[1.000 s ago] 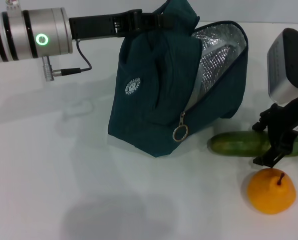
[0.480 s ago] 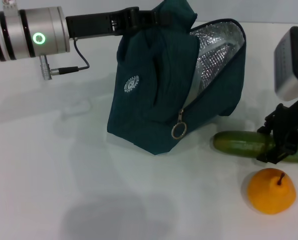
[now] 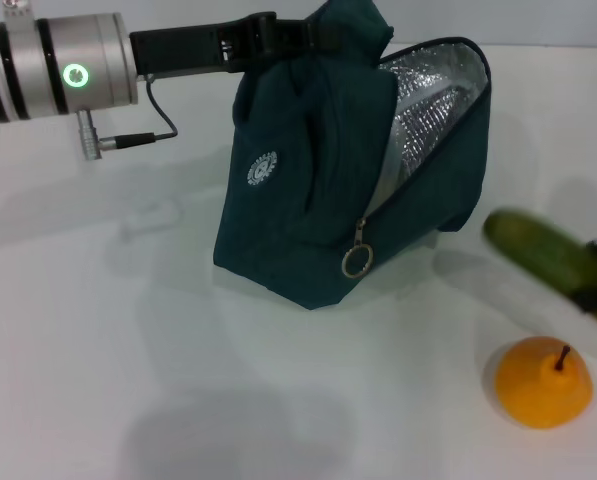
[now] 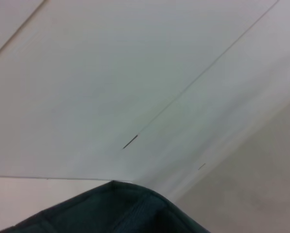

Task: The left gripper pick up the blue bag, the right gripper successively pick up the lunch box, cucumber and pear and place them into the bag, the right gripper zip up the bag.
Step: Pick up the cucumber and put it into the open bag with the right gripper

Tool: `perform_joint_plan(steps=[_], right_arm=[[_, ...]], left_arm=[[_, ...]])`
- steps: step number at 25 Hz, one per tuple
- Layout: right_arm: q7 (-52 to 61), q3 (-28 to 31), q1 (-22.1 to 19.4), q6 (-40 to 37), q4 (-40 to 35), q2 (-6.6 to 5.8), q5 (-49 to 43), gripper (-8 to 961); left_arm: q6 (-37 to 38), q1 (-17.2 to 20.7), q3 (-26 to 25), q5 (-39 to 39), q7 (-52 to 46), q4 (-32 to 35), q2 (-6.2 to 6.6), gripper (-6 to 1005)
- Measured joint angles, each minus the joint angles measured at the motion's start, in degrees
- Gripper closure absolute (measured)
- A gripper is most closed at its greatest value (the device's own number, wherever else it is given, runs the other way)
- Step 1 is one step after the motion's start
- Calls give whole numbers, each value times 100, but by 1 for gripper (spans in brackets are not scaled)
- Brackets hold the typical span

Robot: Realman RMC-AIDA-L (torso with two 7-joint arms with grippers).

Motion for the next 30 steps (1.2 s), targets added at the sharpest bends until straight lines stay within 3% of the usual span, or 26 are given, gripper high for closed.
perform_joint_plan(steps=[2,4,6,7,8,10,13,15,18,20,24,30], right_arm=[[-221,759,-226,-402,188,-174,794,309],[-403,1127,-419,-555,511,-308,1672,308],[-682,1313,-632,-543,955,-383,2733,307],[-682,1313,-632,-543,955,-383,2733,307],[-1184,1323,-807,-478,1482,-329,3781,307],[-1708,1320,-862,-457,1823,-187,4322,306],[-2760,1318,-861,-346,2306,241,4961,305],[-3557,1039,-733,-256,2919,397,5474,304],[-4586,297,-259,-86,4232,394,6175,303],[-4974,-64,13,143,4664,417,6269,302],[-5281,-580,411,492,5028,426,6306,301],[-5591,-825,523,776,5244,425,6272,298]], left_arm=[[6,26,-3,0,-58,0,12,942],[7,56,-6,0,-88,3,39,942],[3,71,-6,2,-88,3,52,942],[-23,121,-7,24,-68,6,89,942],[-30,147,-6,29,-55,5,109,942],[-38,214,-10,28,-36,-11,156,942],[-43,323,-95,28,-28,-40,188,942],[-46,363,-131,39,-26,-37,181,942],[-47,416,-133,44,-28,-25,175,942],[-49,472,-135,47,-41,-21,182,942],[-51,497,-138,50,-33,-49,198,942],[-59,572,-139,22,-28,-48,201,943]])
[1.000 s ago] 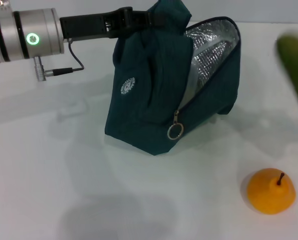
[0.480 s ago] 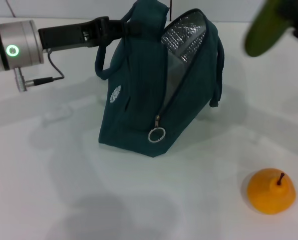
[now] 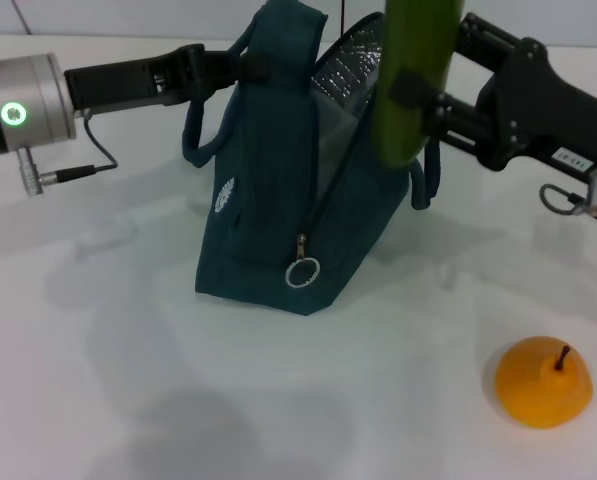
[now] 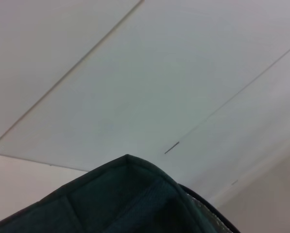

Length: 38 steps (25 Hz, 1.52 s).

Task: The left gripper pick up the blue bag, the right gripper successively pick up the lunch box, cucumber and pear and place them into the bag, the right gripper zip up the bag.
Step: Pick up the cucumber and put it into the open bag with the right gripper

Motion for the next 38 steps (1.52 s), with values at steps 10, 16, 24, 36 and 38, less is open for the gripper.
perform_joint_plan(steps=[10,16,24,36,38], right_arm=[[-614,-109,120,155,361,0,-3,294],[-809,-110,315,451,459,1,4,292],[-972,-78,587,804,577,0,45,289],[-926,-95,482,835,978,0,-419,285],[-925,-80,419,853,983,0,-448,284]], left_arm=[[15,45,-237,11,-35,-113,-27,943],[48,27,-237,4,-62,-155,-30,943],[43,28,-237,1,-66,-184,-38,943],[8,66,-289,-17,-75,-236,-2,943],[8,52,-290,-17,-75,-237,-1,943]])
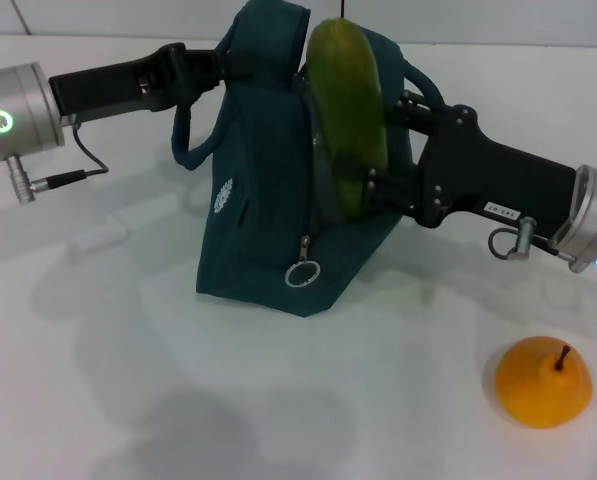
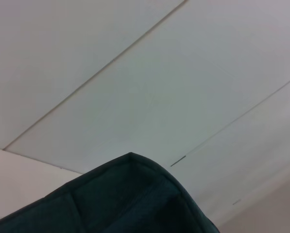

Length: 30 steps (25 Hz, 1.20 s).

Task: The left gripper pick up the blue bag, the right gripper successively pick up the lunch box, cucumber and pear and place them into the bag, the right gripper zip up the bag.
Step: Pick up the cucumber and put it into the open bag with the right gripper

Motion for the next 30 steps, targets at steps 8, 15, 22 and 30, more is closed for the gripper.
perform_joint_plan(steps=[8,15,22,30], right_arm=[[3,13,-23,383,-41,0,-6,281],[11,176,9,218,-304,0,214,278],[17,126,162,555,-189,0,46,276],[60,126,118,661,99,0,-280,273]], left_arm=[[5,5,0,0,0,0,4,943],[33,33,0,0,0,0,4,943],[45,27,0,2,1,0,-23,943],[45,25,0,2,19,0,-29,943]])
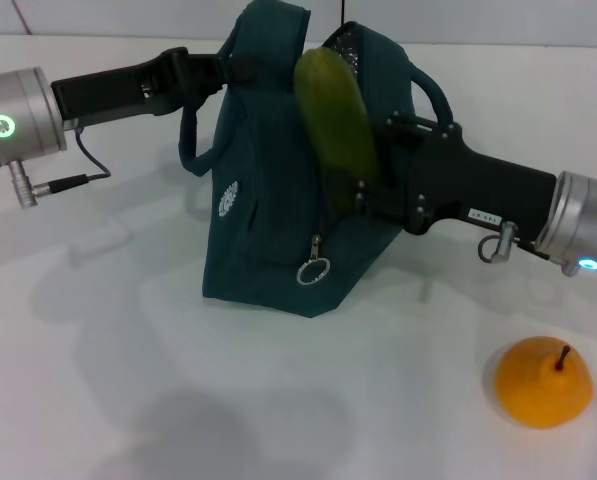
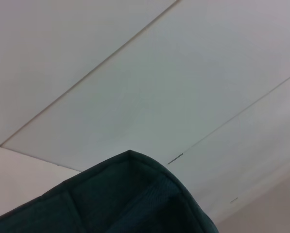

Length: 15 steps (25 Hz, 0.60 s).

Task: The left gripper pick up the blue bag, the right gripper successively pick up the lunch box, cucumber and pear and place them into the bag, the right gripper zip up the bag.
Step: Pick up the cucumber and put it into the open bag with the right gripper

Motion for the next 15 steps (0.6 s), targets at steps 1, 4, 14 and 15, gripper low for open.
perform_joint_plan(steps=[1,4,14,15], right_arm=[[3,0,1,-37,17,0,-15,272],[16,19,10,-142,46,0,-114,271],[741,28,5,104,-132,0,-238,267],[900,10,4,128,-187,0,-246,267]], left_arm=[[0,-4,0,0,4,0,0,943],[0,-22,0,0,13,0,-1,943],[3,9,0,-2,-13,0,0,943],[5,10,0,-2,-15,0,0,943]])
